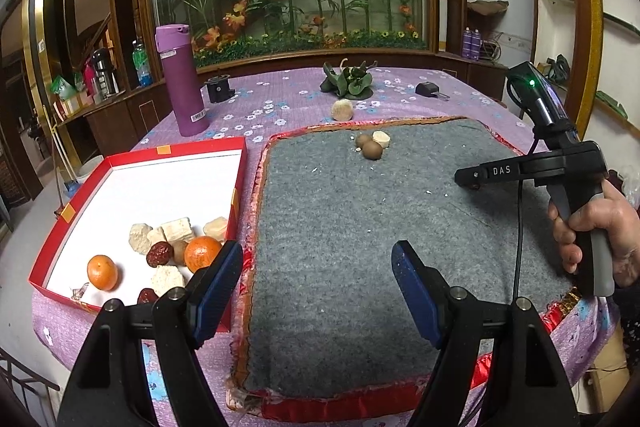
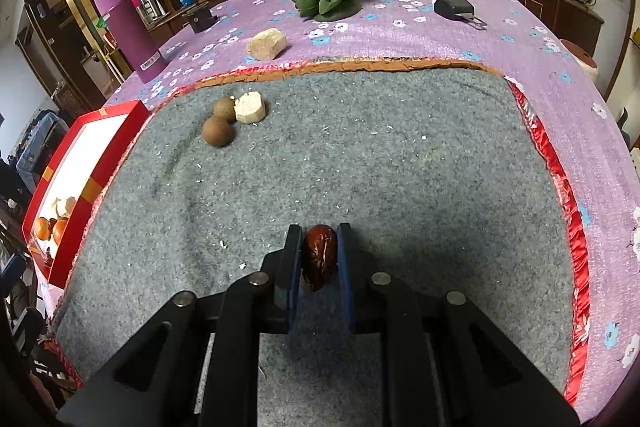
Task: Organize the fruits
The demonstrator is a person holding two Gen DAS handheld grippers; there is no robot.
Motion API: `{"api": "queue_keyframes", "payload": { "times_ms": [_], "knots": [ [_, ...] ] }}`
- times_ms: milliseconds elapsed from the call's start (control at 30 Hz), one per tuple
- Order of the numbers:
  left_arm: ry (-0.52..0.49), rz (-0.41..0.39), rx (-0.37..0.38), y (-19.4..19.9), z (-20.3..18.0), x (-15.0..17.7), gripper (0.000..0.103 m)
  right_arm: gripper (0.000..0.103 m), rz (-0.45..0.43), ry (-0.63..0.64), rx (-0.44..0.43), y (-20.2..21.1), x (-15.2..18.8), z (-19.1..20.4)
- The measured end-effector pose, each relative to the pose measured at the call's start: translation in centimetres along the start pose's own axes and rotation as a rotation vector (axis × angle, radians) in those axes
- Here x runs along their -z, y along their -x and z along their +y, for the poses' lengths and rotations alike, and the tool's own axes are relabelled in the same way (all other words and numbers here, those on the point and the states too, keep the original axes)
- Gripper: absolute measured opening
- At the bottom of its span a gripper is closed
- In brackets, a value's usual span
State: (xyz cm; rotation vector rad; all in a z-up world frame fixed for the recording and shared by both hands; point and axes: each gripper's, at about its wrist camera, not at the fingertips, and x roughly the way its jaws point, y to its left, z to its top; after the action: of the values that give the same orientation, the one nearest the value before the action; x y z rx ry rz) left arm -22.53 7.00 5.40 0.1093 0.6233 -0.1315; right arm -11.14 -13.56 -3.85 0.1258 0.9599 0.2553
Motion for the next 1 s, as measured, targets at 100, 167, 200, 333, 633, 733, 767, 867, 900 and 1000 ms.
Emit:
{"api": "queue_keyframes", "payload": {
  "times_ms": [100,167,200,333,633,733,767,867,900,1000],
  "knots": [
    [-0.008,0.001,0.002,0.04,-0.24,0.02,0.077,0.019,-0.001,-0.006,-0.006,0.03,0.04,0.06],
    [-0.01,0.001,0.005,0.03,-0.29,0.0,0.077,0.018,-0.001,-0.004,-0.004,0.01,0.04,0.1],
    [-0.01,0.003,0.006,0.02,-0.33,0.04,0.077,0.018,-0.001,-0.004,-0.004,0.02,0.05,0.05],
    [-0.006,0.007,0.005,-0.13,-0.33,0.11,0.077,0.018,-0.001,-0.006,-0.007,0.02,0.06,0.01],
    [-0.005,0.012,0.01,-0.2,-0.32,0.17,0.077,0.018,-0.002,-0.003,-0.002,0.02,0.11,0.01],
    [0.0,0.016,0.011,-0.2,-0.21,0.28,0.077,0.018,-0.001,0.002,0.004,0.0,0.1,0.09],
    [0.002,0.016,0.011,-0.2,-0.17,0.31,0.077,0.018,-0.001,0.002,0.003,-0.01,0.1,0.06],
    [0.005,0.018,0.015,-0.31,-0.12,0.38,0.077,0.018,-0.001,0.002,0.004,-0.01,0.12,0.07],
    [0.002,0.019,0.016,-0.35,-0.13,0.34,0.077,0.018,-0.001,0.0,0.002,-0.01,0.12,0.06],
    [-0.008,0.019,0.018,-0.58,-0.06,-0.21,0.077,0.018,-0.001,0.001,0.002,0.03,0.1,0.18]
  ]
}}
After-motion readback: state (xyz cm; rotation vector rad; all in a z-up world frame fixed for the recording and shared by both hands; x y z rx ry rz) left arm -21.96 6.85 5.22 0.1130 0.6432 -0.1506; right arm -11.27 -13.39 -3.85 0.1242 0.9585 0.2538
